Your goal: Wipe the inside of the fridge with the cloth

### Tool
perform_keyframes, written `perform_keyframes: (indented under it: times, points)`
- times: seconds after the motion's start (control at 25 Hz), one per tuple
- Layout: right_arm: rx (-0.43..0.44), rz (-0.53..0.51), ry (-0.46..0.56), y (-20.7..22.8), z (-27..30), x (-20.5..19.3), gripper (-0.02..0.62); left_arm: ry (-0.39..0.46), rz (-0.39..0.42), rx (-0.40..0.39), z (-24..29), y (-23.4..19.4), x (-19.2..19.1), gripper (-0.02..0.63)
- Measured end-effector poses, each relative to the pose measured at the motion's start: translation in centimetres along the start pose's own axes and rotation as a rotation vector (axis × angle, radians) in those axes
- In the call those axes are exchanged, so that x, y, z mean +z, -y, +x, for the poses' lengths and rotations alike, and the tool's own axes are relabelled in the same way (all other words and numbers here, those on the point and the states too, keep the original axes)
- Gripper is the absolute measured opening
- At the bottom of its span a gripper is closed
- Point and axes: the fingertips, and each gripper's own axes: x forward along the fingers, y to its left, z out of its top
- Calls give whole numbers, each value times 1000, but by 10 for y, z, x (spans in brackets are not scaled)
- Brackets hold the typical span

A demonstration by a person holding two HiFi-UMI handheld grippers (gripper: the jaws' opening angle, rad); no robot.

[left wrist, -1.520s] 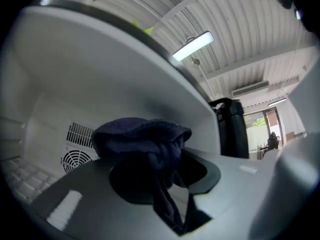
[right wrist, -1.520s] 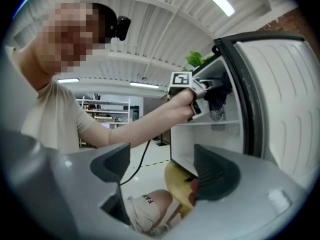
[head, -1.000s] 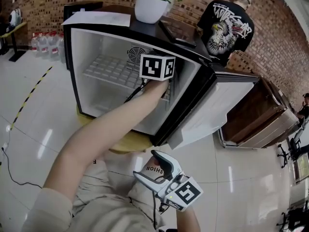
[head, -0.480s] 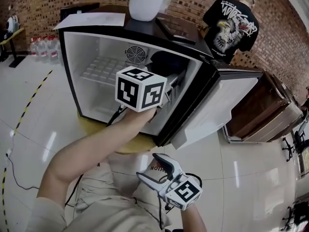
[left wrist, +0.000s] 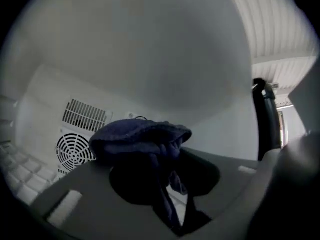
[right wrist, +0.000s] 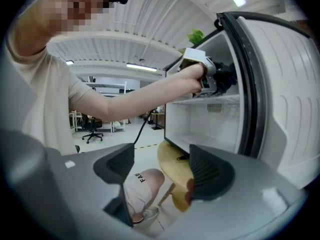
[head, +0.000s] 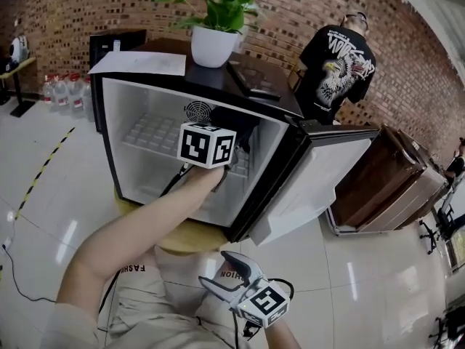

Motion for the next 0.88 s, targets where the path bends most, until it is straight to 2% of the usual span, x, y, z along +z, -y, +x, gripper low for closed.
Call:
perform_keyframes:
  times: [0.24,0.36,0.52,0.72,0.8,0.88]
  points:
    - [-26,-38,15,5,-6,12,348,-56,25,62,50,-12,10,123]
    - [-13,-59,14,3,-7,10,348,-105,10,46,50,-11,8,123]
    - [-6,-40,11,5,-5,6,348,-203,-13,-42,26,15,-8,107]
    - [13,-10,-27,12,2,-4,348,-264,55,-234,-30,75,-16,123]
    - [13,3,-48,10,8,-15,348,-283,71,-289,-48,73,-25,123]
    - [2,6,-62,10,13,-23,348,-283,19,-262,-50,48,-32,124]
